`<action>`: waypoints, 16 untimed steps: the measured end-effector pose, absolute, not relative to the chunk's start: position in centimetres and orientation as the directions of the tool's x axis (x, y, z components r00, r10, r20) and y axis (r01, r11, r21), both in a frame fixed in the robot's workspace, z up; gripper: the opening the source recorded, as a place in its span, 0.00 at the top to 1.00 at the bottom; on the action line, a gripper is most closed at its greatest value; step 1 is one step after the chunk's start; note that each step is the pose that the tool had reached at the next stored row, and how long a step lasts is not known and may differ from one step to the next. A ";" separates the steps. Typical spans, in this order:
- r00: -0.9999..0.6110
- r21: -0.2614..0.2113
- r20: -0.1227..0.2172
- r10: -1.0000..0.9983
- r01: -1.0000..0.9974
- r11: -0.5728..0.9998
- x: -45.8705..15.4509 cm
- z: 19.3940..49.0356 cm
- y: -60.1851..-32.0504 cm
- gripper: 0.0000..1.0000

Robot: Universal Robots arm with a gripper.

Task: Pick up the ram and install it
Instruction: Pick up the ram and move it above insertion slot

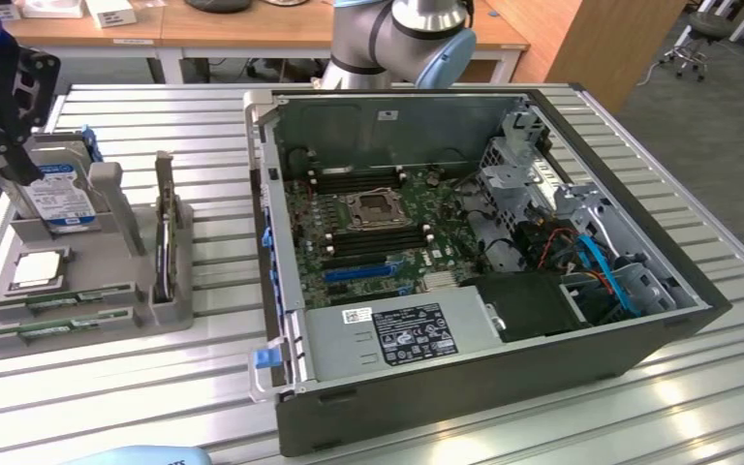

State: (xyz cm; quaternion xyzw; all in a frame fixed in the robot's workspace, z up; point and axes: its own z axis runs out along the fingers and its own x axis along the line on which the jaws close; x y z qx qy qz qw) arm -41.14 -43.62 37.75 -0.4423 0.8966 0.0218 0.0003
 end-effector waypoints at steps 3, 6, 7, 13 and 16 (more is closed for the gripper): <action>-0.566 0.039 -0.020 -0.824 -0.824 0.565 -41.1 37.7 -43.6 0.90; -0.521 0.038 -0.019 -0.853 -0.853 0.520 -41.1 37.7 -43.6 0.90; -0.506 0.038 -0.019 -0.863 -0.862 0.505 -41.1 37.7 -43.6 0.90; -0.408 0.038 -0.019 -0.913 -0.912 0.407 -41.1 37.7 -43.6 0.90; -0.359 0.038 -0.018 -0.933 -0.933 0.358 -41.1 37.7 -43.6 0.90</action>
